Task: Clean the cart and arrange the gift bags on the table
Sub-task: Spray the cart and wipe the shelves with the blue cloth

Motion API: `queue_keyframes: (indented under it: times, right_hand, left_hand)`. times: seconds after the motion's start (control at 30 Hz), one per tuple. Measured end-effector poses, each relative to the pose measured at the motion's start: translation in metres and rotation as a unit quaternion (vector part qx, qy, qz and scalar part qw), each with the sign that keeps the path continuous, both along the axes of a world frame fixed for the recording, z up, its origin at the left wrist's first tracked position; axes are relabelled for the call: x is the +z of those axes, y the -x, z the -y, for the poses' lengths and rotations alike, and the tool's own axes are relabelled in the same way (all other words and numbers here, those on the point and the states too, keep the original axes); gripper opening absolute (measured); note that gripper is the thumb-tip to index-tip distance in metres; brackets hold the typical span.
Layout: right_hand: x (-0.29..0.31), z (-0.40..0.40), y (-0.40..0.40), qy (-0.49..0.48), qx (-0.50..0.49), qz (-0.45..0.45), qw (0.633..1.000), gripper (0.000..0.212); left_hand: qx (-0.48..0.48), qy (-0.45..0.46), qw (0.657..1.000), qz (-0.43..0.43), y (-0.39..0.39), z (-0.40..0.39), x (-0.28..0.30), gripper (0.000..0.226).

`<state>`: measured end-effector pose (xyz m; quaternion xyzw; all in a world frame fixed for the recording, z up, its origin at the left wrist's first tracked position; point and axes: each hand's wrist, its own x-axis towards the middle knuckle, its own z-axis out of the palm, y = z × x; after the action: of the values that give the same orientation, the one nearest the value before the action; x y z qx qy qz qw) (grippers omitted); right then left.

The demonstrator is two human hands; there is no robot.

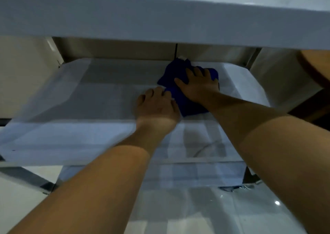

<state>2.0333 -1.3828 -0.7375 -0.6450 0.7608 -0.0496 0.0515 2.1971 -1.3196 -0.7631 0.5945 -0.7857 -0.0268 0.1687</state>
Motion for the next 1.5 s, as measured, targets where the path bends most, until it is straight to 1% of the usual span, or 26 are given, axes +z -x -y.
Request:
queue_keyframes:
  times: [0.1, 0.23, 0.33, 0.43, 0.47, 0.53, 0.6, 0.63, 0.7, 0.77, 0.83, 0.87, 0.97, 1.03, 1.2, 1.27, 1.37, 1.5]
  right_hand:
    - [0.000, -0.046, -0.004, 0.019, -0.002, -0.006, 1.000, 0.076]
    - [0.004, -0.105, -0.008, -0.018, -0.018, -0.003, 1.000, 0.075]
    - [0.006, -0.148, -0.007, -0.010, -0.016, -0.008, 1.000, 0.078]
    - [0.007, -0.183, -0.008, -0.026, -0.029, -0.014, 0.999, 0.084]
    - [0.007, -0.194, -0.007, -0.029, -0.034, -0.009, 0.999, 0.085]
    - [0.006, -0.210, 0.000, -0.015, -0.035, -0.002, 0.999, 0.082]
    - [0.006, -0.219, 0.013, 0.005, -0.033, -0.006, 0.999, 0.077]
    - [0.006, -0.220, 0.020, 0.007, -0.036, -0.009, 0.999, 0.075]
    - [0.006, -0.215, 0.034, -0.004, -0.059, -0.006, 0.998, 0.075]
    - [0.004, -0.205, 0.043, -0.014, -0.083, -0.004, 0.996, 0.076]
    - [0.001, -0.191, 0.048, -0.010, -0.098, -0.001, 0.995, 0.076]
    - [0.000, -0.182, 0.049, -0.005, -0.101, 0.000, 0.995, 0.075]
    - [0.000, -0.155, 0.059, -0.001, -0.100, 0.008, 0.995, 0.073]
    - [-0.001, -0.133, 0.071, -0.005, -0.100, 0.015, 0.995, 0.074]
    - [-0.003, -0.069, 0.096, 0.038, -0.098, 0.007, 0.994, 0.075]
    - [-0.005, -0.032, 0.108, 0.029, -0.100, 0.010, 0.995, 0.077]
    - [-0.006, 0.018, 0.123, 0.014, -0.100, 0.000, 0.995, 0.081]
    - [0.000, 0.057, 0.132, 0.021, -0.138, 0.023, 0.990, 0.078]
  left_hand:
    - [0.003, -0.021, 1.000, 0.000, 0.001, -0.003, 0.006, 0.036]
    - [0.005, -0.064, 0.998, 0.023, 0.002, -0.005, 0.018, 0.040]
    - [0.008, -0.070, 0.997, 0.032, 0.002, -0.005, 0.020, 0.038]
    - [0.019, -0.061, 0.998, 0.028, 0.004, -0.007, 0.021, 0.040]
    - [0.028, -0.069, 0.997, 0.029, 0.007, -0.008, 0.024, 0.041]
    - [0.058, -0.117, 0.991, 0.032, 0.020, -0.011, 0.035, 0.046]
    - [0.064, -0.158, 0.985, 0.005, 0.039, -0.014, 0.044, 0.052]
    - [0.047, -0.159, 0.986, -0.017, 0.049, -0.016, 0.047, 0.050]
    - [-0.007, -0.136, 0.990, -0.030, 0.068, -0.017, 0.047, 0.046]
    - [-0.047, -0.097, 0.994, -0.003, 0.081, -0.018, 0.044, 0.038]
    - [-0.071, -0.067, 0.995, 0.012, 0.089, -0.010, 0.037, 0.027]
    - [-0.076, -0.061, 0.995, 0.001, 0.091, -0.004, 0.032, 0.024]
    - [-0.055, -0.042, 0.996, -0.049, 0.092, 0.011, 0.015, 0.028]
    - [-0.031, -0.007, 0.998, -0.056, 0.094, 0.016, 0.007, 0.029]
    - [-0.043, 0.021, 0.998, -0.032, 0.098, 0.012, 0.000, 0.036]
    - [-0.044, 0.034, 0.998, -0.018, 0.099, 0.012, -0.002, 0.038]
    - [-0.041, 0.030, 0.999, 0.001, 0.100, 0.011, -0.002, 0.039]
    - [-0.035, 0.032, 0.999, 0.007, 0.100, 0.014, -0.003, 0.039]
